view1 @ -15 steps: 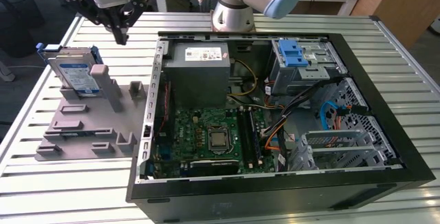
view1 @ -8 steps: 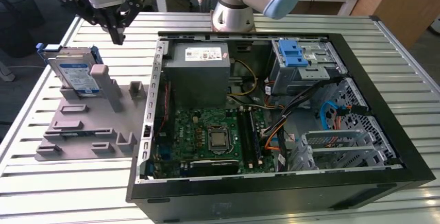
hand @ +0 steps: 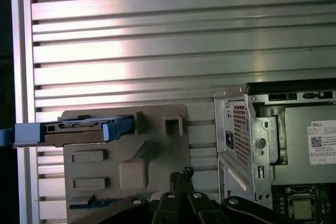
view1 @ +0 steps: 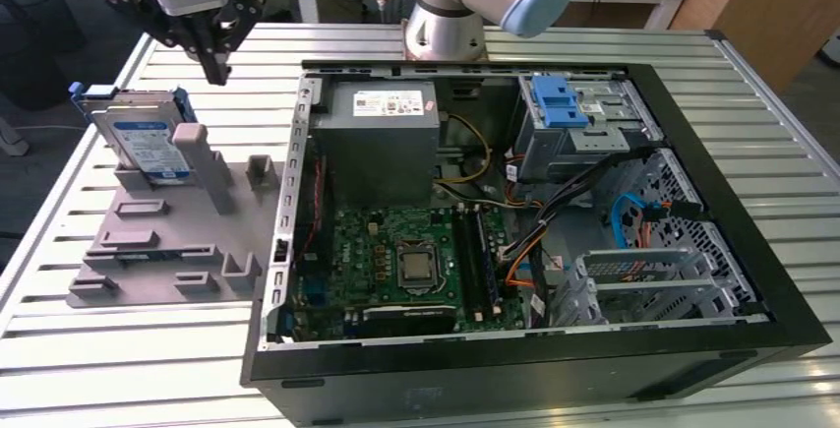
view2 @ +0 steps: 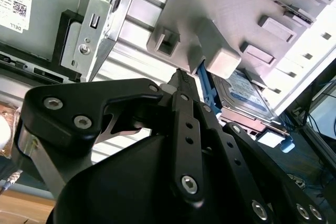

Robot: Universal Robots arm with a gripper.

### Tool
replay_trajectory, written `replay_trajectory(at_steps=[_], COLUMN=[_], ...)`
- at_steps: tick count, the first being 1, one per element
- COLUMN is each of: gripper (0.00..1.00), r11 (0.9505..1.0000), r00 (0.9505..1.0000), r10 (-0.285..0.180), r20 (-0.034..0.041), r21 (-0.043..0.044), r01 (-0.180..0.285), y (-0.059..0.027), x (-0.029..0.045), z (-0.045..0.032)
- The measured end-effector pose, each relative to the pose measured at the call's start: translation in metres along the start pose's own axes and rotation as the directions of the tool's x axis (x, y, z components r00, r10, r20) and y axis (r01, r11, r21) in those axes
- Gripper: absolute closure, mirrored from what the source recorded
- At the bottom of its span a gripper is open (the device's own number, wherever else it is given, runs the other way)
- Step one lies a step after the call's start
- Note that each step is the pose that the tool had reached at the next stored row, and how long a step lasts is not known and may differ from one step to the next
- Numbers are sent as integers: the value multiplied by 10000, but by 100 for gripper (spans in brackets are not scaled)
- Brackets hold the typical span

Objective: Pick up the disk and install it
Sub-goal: 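Reach for the disk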

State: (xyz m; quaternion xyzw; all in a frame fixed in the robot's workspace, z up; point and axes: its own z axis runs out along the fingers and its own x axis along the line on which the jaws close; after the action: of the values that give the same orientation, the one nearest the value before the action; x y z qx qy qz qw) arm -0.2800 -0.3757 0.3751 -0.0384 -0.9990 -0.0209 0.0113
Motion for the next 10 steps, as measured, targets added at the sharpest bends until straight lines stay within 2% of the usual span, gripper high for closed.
replay_trajectory(at_steps=[10], gripper=[89], r11=[10000], r00=[10000], r10=[1], r20=[-4], r21=[0], r01=[-1], y=[38], x=[116], z=[28])
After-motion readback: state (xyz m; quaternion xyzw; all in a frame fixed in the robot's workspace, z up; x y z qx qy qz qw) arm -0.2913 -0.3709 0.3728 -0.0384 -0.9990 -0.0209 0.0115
